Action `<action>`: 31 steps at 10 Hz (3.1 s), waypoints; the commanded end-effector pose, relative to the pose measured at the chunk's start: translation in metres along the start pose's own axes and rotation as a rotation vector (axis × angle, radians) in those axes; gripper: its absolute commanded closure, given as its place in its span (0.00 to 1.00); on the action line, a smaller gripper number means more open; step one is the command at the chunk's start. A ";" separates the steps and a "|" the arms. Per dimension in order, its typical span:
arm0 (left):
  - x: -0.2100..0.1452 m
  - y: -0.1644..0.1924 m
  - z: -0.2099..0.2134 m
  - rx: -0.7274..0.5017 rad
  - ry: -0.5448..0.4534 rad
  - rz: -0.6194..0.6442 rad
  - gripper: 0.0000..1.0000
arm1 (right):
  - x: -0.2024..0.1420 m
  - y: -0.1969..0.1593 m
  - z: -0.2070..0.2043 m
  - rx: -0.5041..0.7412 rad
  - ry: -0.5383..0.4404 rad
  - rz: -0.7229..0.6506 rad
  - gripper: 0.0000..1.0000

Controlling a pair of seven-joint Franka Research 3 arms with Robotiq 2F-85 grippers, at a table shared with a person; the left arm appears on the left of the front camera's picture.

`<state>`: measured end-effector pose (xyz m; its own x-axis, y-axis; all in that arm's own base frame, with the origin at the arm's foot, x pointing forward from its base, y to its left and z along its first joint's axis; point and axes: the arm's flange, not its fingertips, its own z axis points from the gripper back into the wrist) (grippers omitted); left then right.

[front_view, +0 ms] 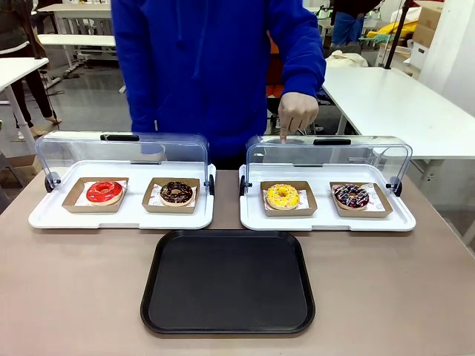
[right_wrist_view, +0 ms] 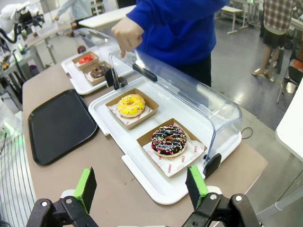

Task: Move the third donut from the left to the tray.
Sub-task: Pick up the Paper togo box containing the Donut indicated by the person and place it on the Handle tray.

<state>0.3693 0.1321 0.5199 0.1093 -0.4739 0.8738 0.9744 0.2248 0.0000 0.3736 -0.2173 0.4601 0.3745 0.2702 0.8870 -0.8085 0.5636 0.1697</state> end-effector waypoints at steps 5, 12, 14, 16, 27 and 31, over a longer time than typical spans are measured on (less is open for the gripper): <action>0.002 -0.001 0.002 -0.006 0.002 -0.011 0.00 | 0.048 0.018 -0.024 -0.008 0.106 0.102 0.00; 0.002 -0.001 0.002 -0.006 0.002 -0.011 0.00 | 0.087 0.130 -0.170 -0.038 0.489 0.462 0.00; 0.002 -0.001 0.002 -0.006 0.002 -0.011 0.00 | 0.068 0.141 -0.212 -0.074 0.554 0.543 0.00; 0.002 -0.001 0.002 -0.006 0.002 -0.011 0.00 | 0.052 0.148 -0.251 -0.114 0.581 0.612 0.00; 0.002 -0.001 0.002 -0.006 0.002 -0.011 0.00 | 0.038 0.152 -0.314 -0.129 0.596 0.697 0.00; 0.002 -0.001 0.002 -0.006 0.002 -0.011 0.00 | 0.046 0.141 -0.334 -0.135 0.671 0.693 0.00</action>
<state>0.3698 0.1324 0.5202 0.1101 -0.4756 0.8728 0.9742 0.2255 0.0000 0.4116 0.1240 0.3721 0.0165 0.9257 0.3778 -0.8986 0.1794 -0.4004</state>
